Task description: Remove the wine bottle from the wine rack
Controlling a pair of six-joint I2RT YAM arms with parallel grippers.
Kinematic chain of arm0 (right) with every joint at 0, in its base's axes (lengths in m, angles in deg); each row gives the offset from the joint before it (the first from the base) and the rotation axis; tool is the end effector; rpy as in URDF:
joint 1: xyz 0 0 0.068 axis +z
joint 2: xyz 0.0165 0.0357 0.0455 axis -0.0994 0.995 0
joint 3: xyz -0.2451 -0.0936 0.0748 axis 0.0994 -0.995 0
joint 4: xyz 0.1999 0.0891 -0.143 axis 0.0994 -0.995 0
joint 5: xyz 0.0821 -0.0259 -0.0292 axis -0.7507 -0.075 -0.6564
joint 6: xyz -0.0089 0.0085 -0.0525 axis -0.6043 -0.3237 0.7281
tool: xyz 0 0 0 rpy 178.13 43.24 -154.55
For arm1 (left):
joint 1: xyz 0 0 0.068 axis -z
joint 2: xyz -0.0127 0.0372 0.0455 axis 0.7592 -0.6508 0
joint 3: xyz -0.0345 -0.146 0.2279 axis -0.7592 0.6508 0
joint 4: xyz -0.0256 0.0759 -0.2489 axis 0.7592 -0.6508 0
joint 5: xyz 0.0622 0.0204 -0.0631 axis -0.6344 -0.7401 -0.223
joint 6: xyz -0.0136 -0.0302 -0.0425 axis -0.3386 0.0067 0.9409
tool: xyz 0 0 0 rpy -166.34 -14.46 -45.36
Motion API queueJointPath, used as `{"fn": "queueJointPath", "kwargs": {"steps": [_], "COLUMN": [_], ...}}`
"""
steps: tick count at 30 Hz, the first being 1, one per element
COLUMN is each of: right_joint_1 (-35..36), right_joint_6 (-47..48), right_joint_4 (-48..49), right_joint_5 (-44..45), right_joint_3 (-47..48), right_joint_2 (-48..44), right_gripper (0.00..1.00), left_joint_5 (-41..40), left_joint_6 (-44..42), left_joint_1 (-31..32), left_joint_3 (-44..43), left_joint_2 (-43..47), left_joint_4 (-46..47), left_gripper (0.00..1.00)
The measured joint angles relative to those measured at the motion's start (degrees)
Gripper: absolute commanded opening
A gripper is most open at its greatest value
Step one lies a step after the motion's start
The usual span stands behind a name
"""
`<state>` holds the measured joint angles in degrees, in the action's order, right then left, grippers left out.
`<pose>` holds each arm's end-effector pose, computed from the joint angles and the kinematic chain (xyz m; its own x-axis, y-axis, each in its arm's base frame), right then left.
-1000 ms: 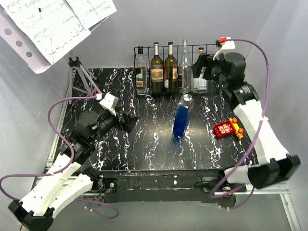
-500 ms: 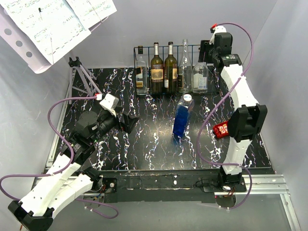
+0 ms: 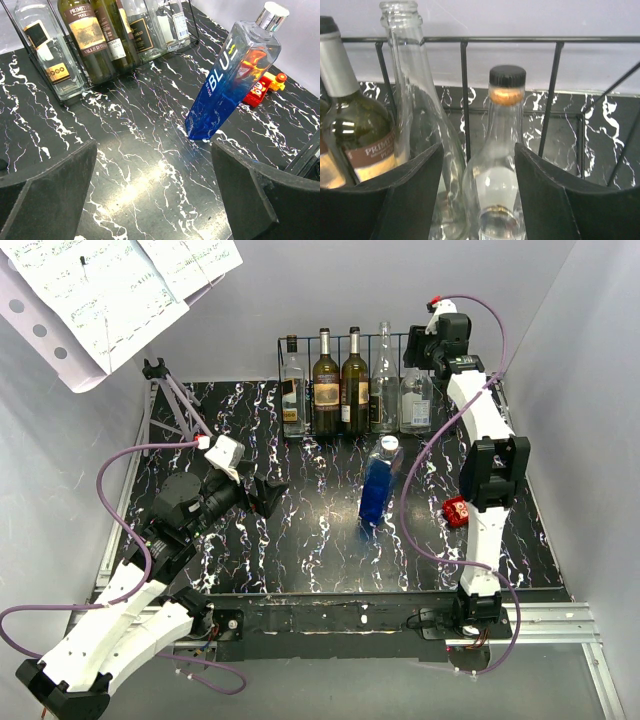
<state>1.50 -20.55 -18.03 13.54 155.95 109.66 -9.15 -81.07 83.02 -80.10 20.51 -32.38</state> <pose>0.5207 0.0668 0.3394 -0.3645 0.0553 -0.9296 -0.1160 0.9878 0.1043 0.1315 -0.0920 0.3495 -0.2120 -0.0177 -0.9771 0.6140 0.7754 -0.1473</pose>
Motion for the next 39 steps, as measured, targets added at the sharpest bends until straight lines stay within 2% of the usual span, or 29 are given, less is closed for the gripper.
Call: {"fn": "queueJointPath", "kwargs": {"steps": [16,18,22,27,39], "right_joint_1": [-0.44,-0.44,-0.63,-1.11,-1.36], "right_joint_6": [-0.09,-0.09,0.33,0.2,0.63], "right_joint_4": [8.5,8.7,9.29,9.42,14.8], "right_joint_5": [0.15,0.13,1.01,0.02,-2.01], "right_joint_3": [5.55,5.55,5.55,5.66,2.4], "right_joint_2": [9.42,10.29,11.23,11.26,10.71], "right_gripper": [0.62,0.58,0.3,0.03,0.01], "left_joint_5": [0.0,0.0,0.0,0.0,-0.02], "left_joint_6": [-0.15,-0.15,-0.15,-0.15,-0.17], "left_joint_1": [0.02,0.04,0.09,0.11,0.11], "left_joint_3": [0.0,0.0,0.0,0.0,0.0], "left_joint_2": [-1.05,-1.14,-1.31,-1.53,-1.57], "left_joint_4": [-0.04,-0.04,-0.15,-0.15,-0.37], "left_gripper": [0.98,0.98,0.98,0.98,0.98]}}
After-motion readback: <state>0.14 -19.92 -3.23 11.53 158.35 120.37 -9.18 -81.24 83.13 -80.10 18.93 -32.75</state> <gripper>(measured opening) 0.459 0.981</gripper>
